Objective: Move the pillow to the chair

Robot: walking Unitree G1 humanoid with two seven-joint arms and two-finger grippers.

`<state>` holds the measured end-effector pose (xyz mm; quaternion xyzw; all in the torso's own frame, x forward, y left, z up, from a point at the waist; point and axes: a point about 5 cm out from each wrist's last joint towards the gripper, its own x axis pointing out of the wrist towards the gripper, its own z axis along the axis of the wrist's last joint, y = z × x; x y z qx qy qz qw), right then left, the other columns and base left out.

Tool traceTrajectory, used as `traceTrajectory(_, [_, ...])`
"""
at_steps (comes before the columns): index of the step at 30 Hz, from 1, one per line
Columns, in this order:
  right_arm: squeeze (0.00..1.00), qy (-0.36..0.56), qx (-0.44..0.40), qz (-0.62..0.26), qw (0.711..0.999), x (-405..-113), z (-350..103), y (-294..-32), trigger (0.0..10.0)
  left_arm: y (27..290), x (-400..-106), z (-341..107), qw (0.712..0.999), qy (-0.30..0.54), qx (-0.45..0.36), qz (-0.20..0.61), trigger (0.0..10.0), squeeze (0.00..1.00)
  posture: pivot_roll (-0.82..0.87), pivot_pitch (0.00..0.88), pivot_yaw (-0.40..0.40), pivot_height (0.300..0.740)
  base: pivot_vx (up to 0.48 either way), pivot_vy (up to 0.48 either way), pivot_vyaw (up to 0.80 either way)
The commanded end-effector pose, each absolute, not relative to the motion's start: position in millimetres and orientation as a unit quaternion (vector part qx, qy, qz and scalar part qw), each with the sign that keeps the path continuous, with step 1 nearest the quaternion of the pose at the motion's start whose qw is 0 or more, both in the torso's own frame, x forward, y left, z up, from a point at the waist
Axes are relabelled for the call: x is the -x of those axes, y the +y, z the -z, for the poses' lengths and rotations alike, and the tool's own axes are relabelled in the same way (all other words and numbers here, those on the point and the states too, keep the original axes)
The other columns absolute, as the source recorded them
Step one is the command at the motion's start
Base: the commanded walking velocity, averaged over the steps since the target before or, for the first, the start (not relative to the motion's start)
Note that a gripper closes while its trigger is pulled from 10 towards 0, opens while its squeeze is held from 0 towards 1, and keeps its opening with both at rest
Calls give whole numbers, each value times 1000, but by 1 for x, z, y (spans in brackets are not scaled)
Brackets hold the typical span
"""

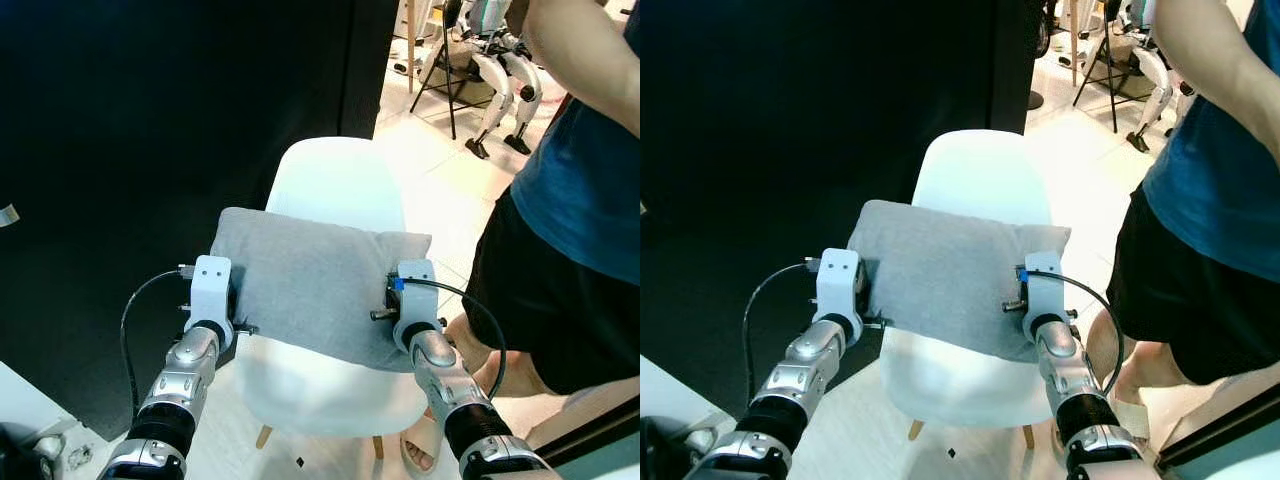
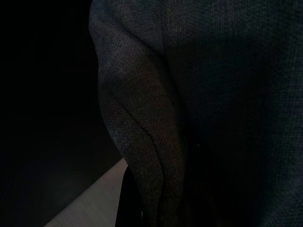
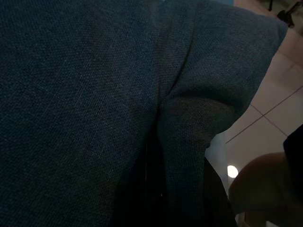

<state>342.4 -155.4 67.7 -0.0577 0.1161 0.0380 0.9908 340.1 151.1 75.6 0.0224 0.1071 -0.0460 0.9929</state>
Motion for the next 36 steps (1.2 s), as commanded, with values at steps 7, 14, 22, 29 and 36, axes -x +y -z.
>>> traceTrajectory(7, [0,101,58,-56,992,-344,-71,-146,10000,152,-340,-78,993,89,-43,60,10000,0,-21,122,-11,645,0,0,0])
traceTrajectory(14, [0,97,50,-59,992,-343,-70,-144,10000,151,-340,-78,992,88,-53,67,10000,0,-16,130,-6,630,0,0,0])
traceTrajectory(22, [0,90,58,-55,993,-347,-74,-144,10000,150,-346,-84,991,81,-70,74,10000,0,-15,161,-3,625,0,0,0])
traceTrajectory(29, [0,79,71,-63,992,-353,-82,-142,10000,150,-354,-92,991,72,-87,76,10000,0,-13,182,-10,625,0,0,0])
traceTrajectory(36, [0,56,80,-66,993,-368,-103,-141,10000,154,-369,-114,991,26,-117,61,10000,0,-17,239,-28,610,0,0,0])
